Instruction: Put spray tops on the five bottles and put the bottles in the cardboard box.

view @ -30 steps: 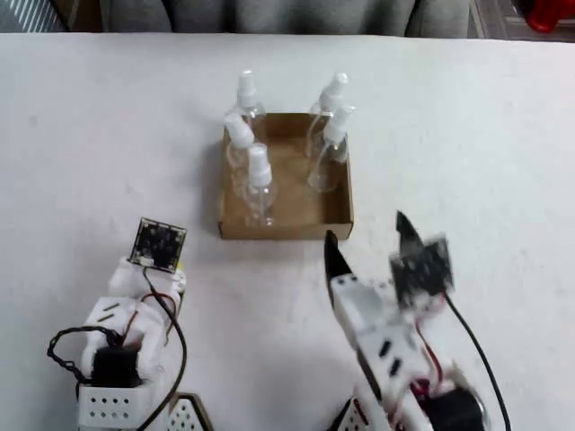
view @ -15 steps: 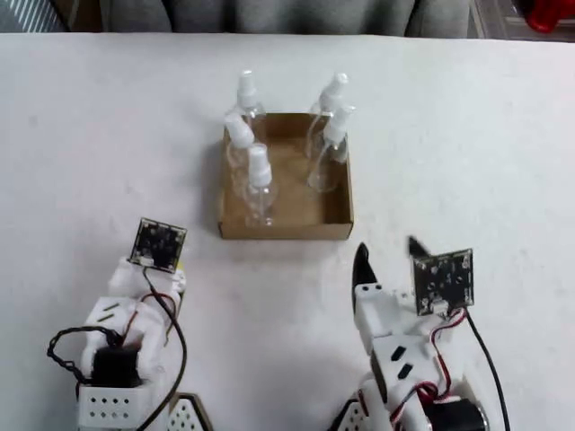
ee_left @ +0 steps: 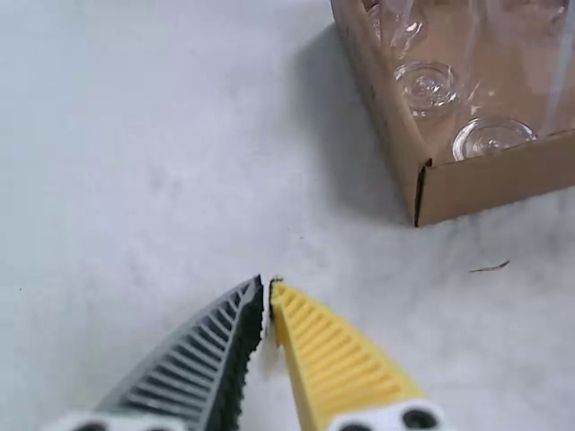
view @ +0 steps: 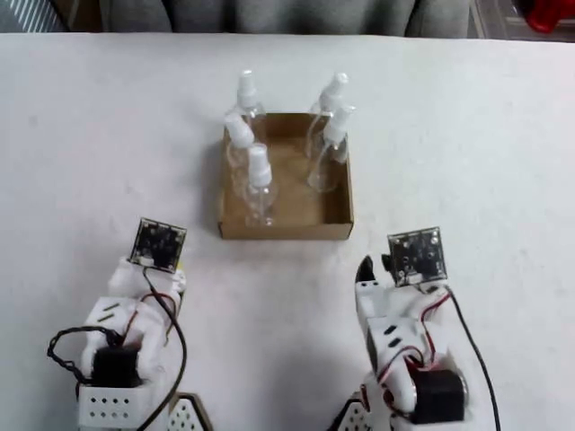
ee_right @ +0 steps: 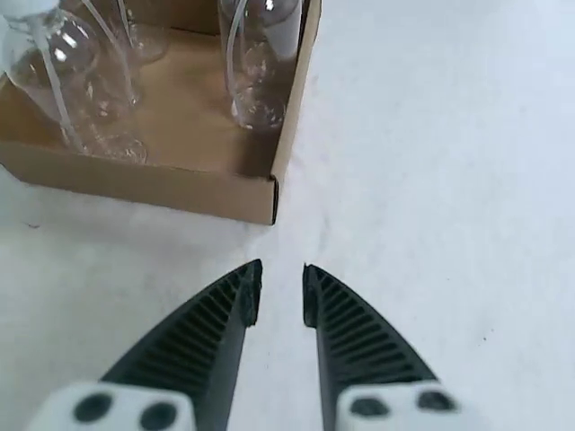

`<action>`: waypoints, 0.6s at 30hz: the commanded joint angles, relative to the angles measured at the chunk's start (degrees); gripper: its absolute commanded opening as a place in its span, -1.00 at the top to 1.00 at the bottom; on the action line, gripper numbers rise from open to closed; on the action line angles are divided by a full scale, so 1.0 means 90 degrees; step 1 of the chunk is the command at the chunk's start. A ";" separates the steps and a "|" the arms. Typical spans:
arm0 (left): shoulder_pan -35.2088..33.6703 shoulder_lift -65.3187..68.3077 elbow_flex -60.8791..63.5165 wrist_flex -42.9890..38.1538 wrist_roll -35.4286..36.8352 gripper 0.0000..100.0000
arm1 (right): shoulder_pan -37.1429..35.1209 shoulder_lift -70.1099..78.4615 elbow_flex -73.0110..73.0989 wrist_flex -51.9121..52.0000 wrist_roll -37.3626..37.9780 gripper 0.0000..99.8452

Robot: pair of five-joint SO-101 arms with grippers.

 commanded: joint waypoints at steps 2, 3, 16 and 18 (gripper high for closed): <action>-0.0073 -0.0073 -0.0020 -0.0156 -0.0059 0.96 | 0.0063 -0.0034 0.1045 -0.0425 0.0068 0.92; -0.0073 -0.0073 -0.0020 -0.0156 -0.0059 0.96 | 0.0073 -0.0034 0.1280 -0.0474 0.0049 0.92; -0.0073 -0.0073 -0.0020 0.0078 -0.0049 0.96 | -0.0161 -0.0024 0.2061 -0.0024 0.0039 0.92; -0.0073 -0.0073 -0.0020 0.0772 -0.0049 0.96 | -0.0181 -0.0024 0.2061 -0.0024 0.0039 0.92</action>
